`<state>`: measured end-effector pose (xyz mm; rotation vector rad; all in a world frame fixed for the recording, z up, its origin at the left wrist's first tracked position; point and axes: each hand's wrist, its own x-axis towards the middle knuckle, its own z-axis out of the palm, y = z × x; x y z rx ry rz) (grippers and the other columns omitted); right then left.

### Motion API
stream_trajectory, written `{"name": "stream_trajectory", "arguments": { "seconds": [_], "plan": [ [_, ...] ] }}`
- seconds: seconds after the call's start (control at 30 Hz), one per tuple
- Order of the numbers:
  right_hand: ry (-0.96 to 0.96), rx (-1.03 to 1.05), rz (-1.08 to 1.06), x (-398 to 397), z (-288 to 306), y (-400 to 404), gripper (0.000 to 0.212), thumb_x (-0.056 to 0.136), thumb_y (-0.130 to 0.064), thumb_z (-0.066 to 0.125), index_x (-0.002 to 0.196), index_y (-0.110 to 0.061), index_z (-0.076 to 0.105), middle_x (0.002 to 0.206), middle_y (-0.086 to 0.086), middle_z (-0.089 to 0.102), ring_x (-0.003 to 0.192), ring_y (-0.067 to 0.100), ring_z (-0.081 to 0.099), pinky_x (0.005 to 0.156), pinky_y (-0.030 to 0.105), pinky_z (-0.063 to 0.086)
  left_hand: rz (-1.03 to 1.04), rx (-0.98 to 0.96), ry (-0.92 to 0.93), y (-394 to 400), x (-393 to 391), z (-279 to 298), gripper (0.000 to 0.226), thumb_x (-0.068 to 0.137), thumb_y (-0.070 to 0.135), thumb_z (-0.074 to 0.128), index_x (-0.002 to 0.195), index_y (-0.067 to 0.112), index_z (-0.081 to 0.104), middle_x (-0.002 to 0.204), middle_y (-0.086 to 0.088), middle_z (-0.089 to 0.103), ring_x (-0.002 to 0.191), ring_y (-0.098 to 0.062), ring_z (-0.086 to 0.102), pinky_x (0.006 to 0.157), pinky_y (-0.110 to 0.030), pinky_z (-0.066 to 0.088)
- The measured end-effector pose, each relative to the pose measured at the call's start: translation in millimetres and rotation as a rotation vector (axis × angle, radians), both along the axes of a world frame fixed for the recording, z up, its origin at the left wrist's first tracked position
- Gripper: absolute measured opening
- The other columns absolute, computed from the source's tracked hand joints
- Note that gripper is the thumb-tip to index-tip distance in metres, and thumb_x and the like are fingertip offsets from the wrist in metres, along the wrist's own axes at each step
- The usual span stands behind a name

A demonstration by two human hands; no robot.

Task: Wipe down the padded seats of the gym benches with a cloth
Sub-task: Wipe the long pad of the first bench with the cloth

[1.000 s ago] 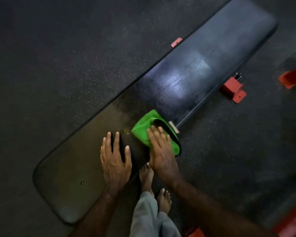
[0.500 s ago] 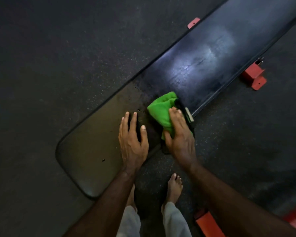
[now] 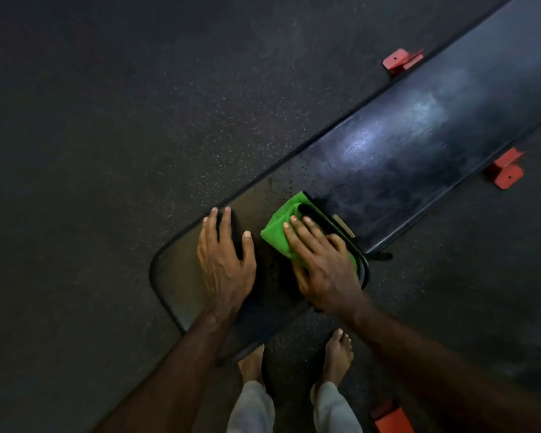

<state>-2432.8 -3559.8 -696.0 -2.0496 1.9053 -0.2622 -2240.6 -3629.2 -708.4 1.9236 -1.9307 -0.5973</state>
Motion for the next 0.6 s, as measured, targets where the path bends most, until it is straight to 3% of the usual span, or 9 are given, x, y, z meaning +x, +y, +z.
{"name": "stream_trajectory", "arguments": {
  "seconds": [0.07, 0.13, 0.17, 0.33, 0.4, 0.5, 0.53, 0.6],
  "plan": [
    [0.021, -0.032, -0.087, -21.8, -4.3, -16.4, 0.086, 0.084, -0.039, 0.064, 0.162, -0.029, 0.028, 0.169, -0.006, 0.026, 0.157, 0.014, 0.021, 0.12, 0.049, 0.027, -0.004, 0.002, 0.003, -8.6, -4.8, -1.6, 0.059, 0.102, 0.042, 0.049, 0.156, 0.02, 0.039, 0.165, -0.005, 0.031, 0.154, -0.026, 0.023, 0.121, -0.045, 0.024],
    [-0.003, 0.004, -0.405, -26.2, -3.5, -33.7, 0.083, 0.087, -0.042, 0.06, 0.162, -0.026, 0.028, 0.169, -0.003, 0.026, 0.158, 0.016, 0.018, 0.127, 0.05, 0.014, 0.008, 0.014, -0.015, -14.0, -8.8, -4.6, 0.059, 0.103, 0.042, 0.049, 0.157, 0.02, 0.038, 0.165, -0.005, 0.032, 0.154, -0.026, 0.023, 0.121, -0.045, 0.024],
    [-0.009, 0.025, -0.458, -18.0, -2.8, -38.9, 0.081, 0.09, -0.041, 0.056, 0.163, -0.023, 0.025, 0.17, 0.001, 0.024, 0.158, 0.02, 0.016, 0.128, 0.05, 0.011, 0.014, 0.015, -0.04, -14.5, -10.3, -6.3, 0.059, 0.104, 0.042, 0.048, 0.157, 0.02, 0.037, 0.165, -0.005, 0.032, 0.154, -0.026, 0.024, 0.122, -0.046, 0.024],
    [-0.038, -0.014, 0.085, -4.8, -6.7, -40.9, 0.08, 0.089, -0.03, 0.055, 0.163, -0.018, 0.027, 0.171, 0.002, 0.022, 0.158, 0.018, 0.016, 0.127, 0.047, 0.02, 0.036, -0.022, -0.136, -9.3, -13.9, -9.8, 0.057, 0.105, 0.039, 0.049, 0.158, 0.022, 0.036, 0.164, -0.002, 0.034, 0.153, -0.023, 0.026, 0.122, -0.044, 0.025],
    [-0.037, -0.059, -0.035, -22.8, -8.6, -56.4, 0.082, 0.085, -0.028, 0.057, 0.161, -0.017, 0.031, 0.169, 0.002, 0.027, 0.157, 0.019, 0.021, 0.126, 0.047, 0.022, 0.04, -0.013, -0.133, -9.1, -15.0, -9.2, 0.058, 0.105, 0.041, 0.048, 0.158, 0.022, 0.035, 0.165, -0.001, 0.033, 0.153, -0.023, 0.026, 0.122, -0.044, 0.025],
    [-0.101, -0.025, -0.484, -4.6, -4.7, -77.1, 0.08, 0.088, -0.028, 0.054, 0.162, -0.014, 0.028, 0.169, 0.005, 0.026, 0.157, 0.022, 0.02, 0.129, 0.044, 0.012, 0.047, -0.009, -0.137, -8.7, -15.6, -10.7, 0.059, 0.105, 0.044, 0.046, 0.158, 0.023, 0.034, 0.165, 0.0, 0.032, 0.153, -0.022, 0.025, 0.122, -0.043, 0.024],
    [-0.105, -0.021, -0.467, 8.1, -3.8, -81.0, 0.079, 0.089, -0.028, 0.053, 0.162, -0.013, 0.027, 0.17, 0.006, 0.025, 0.158, 0.022, 0.018, 0.129, 0.043, 0.01, 0.05, -0.015, -0.14, -9.2, -15.6, -11.0, 0.059, 0.104, 0.045, 0.046, 0.158, 0.023, 0.035, 0.165, 0.0, 0.032, 0.153, -0.022, 0.026, 0.122, -0.043, 0.025],
    [-0.104, -0.033, -0.166, 16.5, -9.2, -81.3, 0.079, 0.09, -0.027, 0.055, 0.162, -0.013, 0.027, 0.17, 0.005, 0.025, 0.158, 0.022, 0.017, 0.129, 0.044, 0.013, 0.053, -0.015, -0.141, -9.5, -15.4, -11.9, 0.06, 0.103, 0.046, 0.044, 0.158, 0.022, 0.036, 0.165, 0.0, 0.032, 0.153, -0.022, 0.026, 0.121, -0.044, 0.025]
  ]
}}
